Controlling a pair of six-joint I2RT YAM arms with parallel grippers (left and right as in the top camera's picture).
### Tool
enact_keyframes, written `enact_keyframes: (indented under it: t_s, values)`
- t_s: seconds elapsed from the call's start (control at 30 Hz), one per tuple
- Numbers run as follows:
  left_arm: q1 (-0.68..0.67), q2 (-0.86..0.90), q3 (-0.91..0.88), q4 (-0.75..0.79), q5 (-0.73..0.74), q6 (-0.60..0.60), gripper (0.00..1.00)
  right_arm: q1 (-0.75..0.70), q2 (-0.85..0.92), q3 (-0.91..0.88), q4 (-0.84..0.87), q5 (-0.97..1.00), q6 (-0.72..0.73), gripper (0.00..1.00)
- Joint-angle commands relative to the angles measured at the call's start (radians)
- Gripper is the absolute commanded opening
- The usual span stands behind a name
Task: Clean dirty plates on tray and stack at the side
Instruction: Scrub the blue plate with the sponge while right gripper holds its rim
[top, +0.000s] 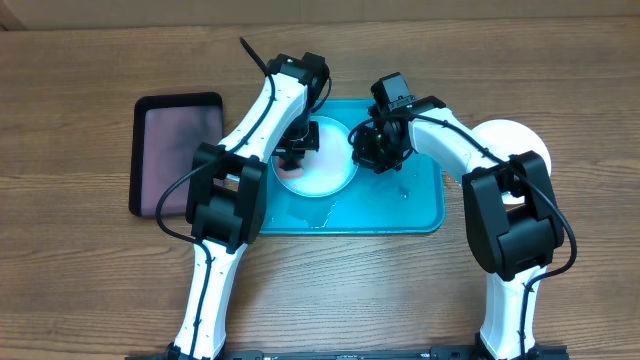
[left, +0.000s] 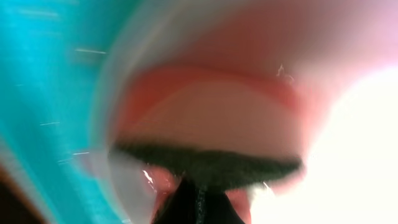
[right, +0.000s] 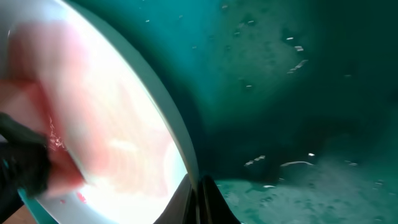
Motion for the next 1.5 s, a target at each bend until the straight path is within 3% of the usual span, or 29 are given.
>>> enact_keyframes:
  t_s: [0.0,0.13,0.23,0.33,0.43,0.53,0.67,0.77,1.0,1.1,1.27,1.33,1.4,1.47]
  values:
    - [-0.023,0.037,-0.017,0.005,0.451,0.340,0.04,-0.004,0.024,-0.014,0.002,0.018,-0.001,0.04]
    - [-0.023,0.037,-0.017,0.050,0.499,0.379,0.04,-0.004,0.024,-0.014,0.000,0.018,-0.001,0.04]
    - [-0.016,0.037,-0.017,0.117,0.471,0.332,0.04,-0.004,0.024,-0.014,0.001,0.018,-0.001,0.04]
    - [-0.003,0.037,-0.017,0.182,0.271,0.143,0.04,-0.004,0.024,-0.014,0.000,0.018,-0.001,0.04]
    - [0.001,0.037,-0.017,0.167,-0.117,-0.126,0.04,-0.004,0.024,-0.014,0.000,0.018,-0.001,0.04]
    - [-0.001,0.037,-0.017,0.114,-0.243,-0.232,0.04,-0.004,0.024,-0.014,0.001,0.018,-0.001,0.04]
    - [-0.005,0.037,-0.017,0.058,-0.212,-0.257,0.04,-0.004,0.024,-0.014,0.002,0.018,-0.001,0.04]
    - [-0.014,0.037,-0.017,0.030,-0.077,-0.200,0.04,-0.004,0.024,-0.014,0.002,0.018,-0.001,0.04]
    - [-0.036,0.037,-0.017,0.027,0.420,0.258,0.04,-0.004,0.024,-0.014,0.001,0.018,-0.001,0.04]
    - [-0.042,0.037,-0.017,0.038,0.496,0.362,0.04,-0.004,0.024,-0.014,0.000,0.018,-0.001,0.04]
    - [-0.034,0.037,-0.017,0.138,0.495,0.339,0.04,-0.004,0.024,-0.014,0.000,0.018,-0.001,0.04]
    - [-0.020,0.037,-0.017,0.205,0.453,0.246,0.04,-0.004,0.024,-0.014,0.000,0.018,-0.001,0.04]
    - [-0.013,0.037,-0.017,0.240,0.342,0.142,0.04,-0.004,0.024,-0.014,0.000,0.018,-0.001,0.04]
    - [-0.005,0.037,-0.017,0.261,0.139,-0.007,0.04,-0.004,0.024,-0.014,0.000,0.018,-0.002,0.04]
